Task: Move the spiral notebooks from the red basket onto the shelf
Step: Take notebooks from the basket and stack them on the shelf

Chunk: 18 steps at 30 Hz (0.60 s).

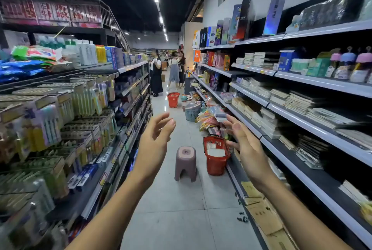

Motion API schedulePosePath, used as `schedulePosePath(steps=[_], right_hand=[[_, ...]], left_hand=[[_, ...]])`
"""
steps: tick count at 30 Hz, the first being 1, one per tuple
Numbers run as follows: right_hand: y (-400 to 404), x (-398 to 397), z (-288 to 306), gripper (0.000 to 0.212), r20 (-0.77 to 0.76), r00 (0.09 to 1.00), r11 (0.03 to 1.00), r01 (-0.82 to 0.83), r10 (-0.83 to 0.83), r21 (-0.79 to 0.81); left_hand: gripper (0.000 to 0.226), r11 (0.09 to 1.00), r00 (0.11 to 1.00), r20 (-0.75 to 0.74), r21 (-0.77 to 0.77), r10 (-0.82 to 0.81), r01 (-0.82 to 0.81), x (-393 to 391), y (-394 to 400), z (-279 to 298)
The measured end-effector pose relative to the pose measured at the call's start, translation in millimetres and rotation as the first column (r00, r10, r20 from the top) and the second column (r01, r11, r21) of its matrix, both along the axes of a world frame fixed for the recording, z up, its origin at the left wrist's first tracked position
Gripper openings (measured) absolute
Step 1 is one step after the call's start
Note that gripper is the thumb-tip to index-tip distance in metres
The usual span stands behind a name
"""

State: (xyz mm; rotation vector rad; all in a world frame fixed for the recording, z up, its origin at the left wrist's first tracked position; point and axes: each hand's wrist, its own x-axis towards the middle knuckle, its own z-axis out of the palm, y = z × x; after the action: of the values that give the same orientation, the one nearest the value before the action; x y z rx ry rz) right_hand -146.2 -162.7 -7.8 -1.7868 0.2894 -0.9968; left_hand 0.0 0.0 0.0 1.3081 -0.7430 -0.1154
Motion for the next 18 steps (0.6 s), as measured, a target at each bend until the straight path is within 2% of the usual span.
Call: schedulePosePath(steps=[4, 8, 14, 18], right_hand=[[-26.3, 31.9, -9.0, 0.031, -0.029, 1.000, 0.999, -0.004, 0.006, 0.049], [-86.2, 77.9, -31.7, 0.043, -0.063, 0.998, 0.999, 0.032, -0.029, 0.044], [-203.2, 171.7, -48.3, 0.062, -0.101, 0.994, 0.997, 0.042, -0.035, 0.064], [-271.8, 235.1, -35.5, 0.049, -0.082, 0.997, 0.994, 0.011, -0.002, 0.107]], left_hand=[[0.026, 1.000, 0.999, -0.044, 0.015, -0.021, 0.021, 33.5, -31.5, -11.2], [0.021, 0.999, 0.998, -0.048, 0.033, -0.028, 0.029, 79.3, -87.2, -30.0], [0.031, 0.998, 0.996, -0.083, 0.067, 0.024, -0.019, 169.2, -194.8, -39.7], [0.029, 0.998, 0.994, -0.100, 0.050, 0.042, -0.037, 231.4, -260.8, -25.8]])
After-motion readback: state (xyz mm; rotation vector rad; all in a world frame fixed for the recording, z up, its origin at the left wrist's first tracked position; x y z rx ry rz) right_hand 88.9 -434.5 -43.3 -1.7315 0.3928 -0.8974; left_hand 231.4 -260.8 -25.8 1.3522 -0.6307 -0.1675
